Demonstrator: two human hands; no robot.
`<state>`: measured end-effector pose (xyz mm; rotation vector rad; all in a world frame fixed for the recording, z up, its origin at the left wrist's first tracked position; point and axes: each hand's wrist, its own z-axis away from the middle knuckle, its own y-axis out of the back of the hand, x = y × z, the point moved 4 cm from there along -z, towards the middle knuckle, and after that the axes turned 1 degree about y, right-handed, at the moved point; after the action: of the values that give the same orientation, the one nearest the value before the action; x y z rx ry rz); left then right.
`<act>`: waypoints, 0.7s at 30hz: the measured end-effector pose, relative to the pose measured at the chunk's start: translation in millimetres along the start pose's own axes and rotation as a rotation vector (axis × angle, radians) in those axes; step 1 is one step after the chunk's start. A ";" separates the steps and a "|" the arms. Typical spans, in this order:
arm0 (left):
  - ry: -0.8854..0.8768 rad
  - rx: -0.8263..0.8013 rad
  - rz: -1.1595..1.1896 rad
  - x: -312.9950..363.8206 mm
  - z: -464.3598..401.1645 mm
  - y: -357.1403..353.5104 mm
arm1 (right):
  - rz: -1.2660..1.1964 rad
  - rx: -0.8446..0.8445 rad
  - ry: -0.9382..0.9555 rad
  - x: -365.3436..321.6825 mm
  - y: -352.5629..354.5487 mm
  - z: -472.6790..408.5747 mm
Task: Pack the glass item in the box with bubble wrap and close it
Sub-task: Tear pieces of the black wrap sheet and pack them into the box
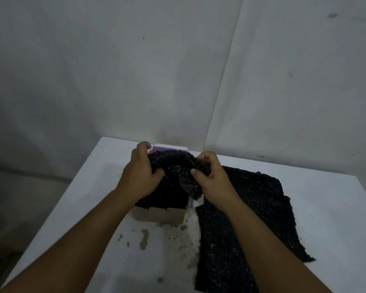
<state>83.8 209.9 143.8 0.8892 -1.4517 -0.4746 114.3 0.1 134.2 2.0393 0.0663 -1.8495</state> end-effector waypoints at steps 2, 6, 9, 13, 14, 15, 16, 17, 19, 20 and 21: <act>-0.066 -0.013 -0.005 -6.7 1.8 -5.3 | 0.285 0.137 0.092 5.0 -12.7 -15.0; -0.287 -0.002 -0.049 -14.1 9.2 -15.1 | 0.753 0.092 0.221 20.4 -42.0 -32.9; -0.437 0.093 -0.382 -22.1 8.0 -23.4 | 1.250 0.079 0.336 27.6 -55.7 -37.3; -0.555 -0.022 -0.596 -28.7 0.0 -46.0 | 1.459 -0.175 0.347 31.4 -85.6 -33.8; -0.503 -0.112 -0.602 -29.9 -2.5 -52.5 | 1.495 -0.259 0.305 36.1 -91.6 -32.9; -0.426 -0.196 -0.617 -33.0 -5.4 -59.0 | 1.523 -0.321 0.257 41.8 -95.7 -33.1; -0.343 -0.265 -0.629 -36.9 -8.9 -65.8 | 1.542 -0.367 0.208 45.2 -97.8 -33.6; -0.262 -0.327 -0.630 -41.5 -12.0 -72.8 | 1.566 -0.403 0.171 48.5 -99.2 -34.5; -0.106 -0.452 -0.607 -49.0 -17.5 -86.1 | 1.654 -0.460 0.126 59.0 -101.5 -37.3; -0.038 -0.506 -0.575 -50.4 -19.2 -90.3 | 1.699 -0.488 0.111 64.7 -102.5 -39.1; 0.025 -0.554 -0.527 -51.0 -20.4 -93.2 | 1.728 -0.514 0.109 68.7 -103.3 -40.9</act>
<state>119.6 196.2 42.6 0.8076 -0.9667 -1.1882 132.3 93.2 44.4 0.9863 -0.8115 -0.4839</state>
